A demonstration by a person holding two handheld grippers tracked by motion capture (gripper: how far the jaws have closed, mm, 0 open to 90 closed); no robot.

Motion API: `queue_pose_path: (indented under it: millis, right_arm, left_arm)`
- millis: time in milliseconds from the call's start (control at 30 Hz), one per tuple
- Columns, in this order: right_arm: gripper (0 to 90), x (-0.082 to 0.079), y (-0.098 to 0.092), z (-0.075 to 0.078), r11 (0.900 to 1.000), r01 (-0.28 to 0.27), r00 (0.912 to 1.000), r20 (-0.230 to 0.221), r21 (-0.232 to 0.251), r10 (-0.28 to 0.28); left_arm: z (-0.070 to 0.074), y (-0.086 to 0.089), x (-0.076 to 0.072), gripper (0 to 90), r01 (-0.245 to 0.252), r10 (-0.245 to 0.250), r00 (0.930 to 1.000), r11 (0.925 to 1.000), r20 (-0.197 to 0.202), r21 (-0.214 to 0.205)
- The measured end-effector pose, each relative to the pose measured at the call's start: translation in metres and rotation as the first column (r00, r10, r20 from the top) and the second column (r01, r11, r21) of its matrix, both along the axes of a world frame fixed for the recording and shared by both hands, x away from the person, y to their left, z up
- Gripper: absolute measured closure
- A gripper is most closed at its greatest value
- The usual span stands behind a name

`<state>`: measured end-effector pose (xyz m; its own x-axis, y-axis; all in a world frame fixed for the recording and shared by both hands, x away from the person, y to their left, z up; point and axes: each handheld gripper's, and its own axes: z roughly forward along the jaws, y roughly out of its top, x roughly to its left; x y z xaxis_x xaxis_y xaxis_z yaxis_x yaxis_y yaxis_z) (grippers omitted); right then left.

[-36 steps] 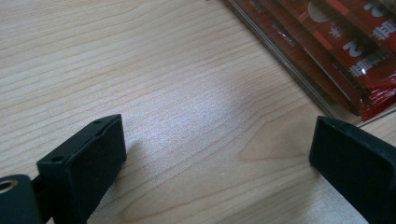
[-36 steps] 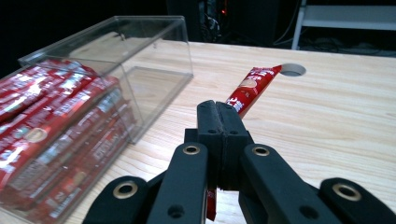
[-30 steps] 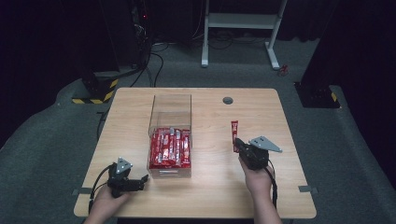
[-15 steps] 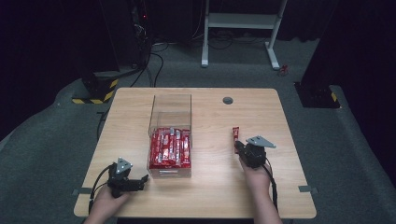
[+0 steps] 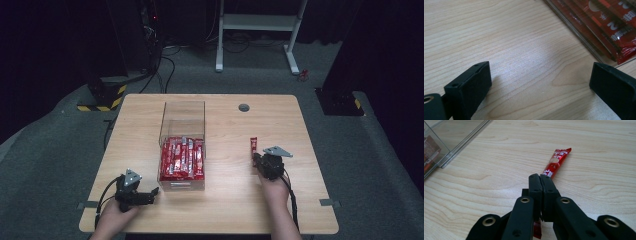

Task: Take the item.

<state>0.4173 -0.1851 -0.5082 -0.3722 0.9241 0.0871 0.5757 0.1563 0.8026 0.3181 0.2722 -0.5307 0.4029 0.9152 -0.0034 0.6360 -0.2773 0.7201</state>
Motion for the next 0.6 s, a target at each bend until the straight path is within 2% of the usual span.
queue_pose_path:
  millis: [100, 600]
  right_arm:
    - [81.5, 0.0, 0.0, 0.001, 0.9999, 0.001, 1.0, 0.005, 0.011, -0.001]
    - [68.2, -0.011, 0.0, 0.019, 0.999, -0.013, 0.9983, 0.057, 0.043, 0.011]
  left_arm:
    - [0.0, 0.0, 0.0, 4.2, 0.0, 0.0, 1.0, 1.0, 0.0, 0.0]
    - [0.0, 0.0, 0.0, 4.2, -0.001, 0.001, 1.0, 1.0, 0.0, -0.001]
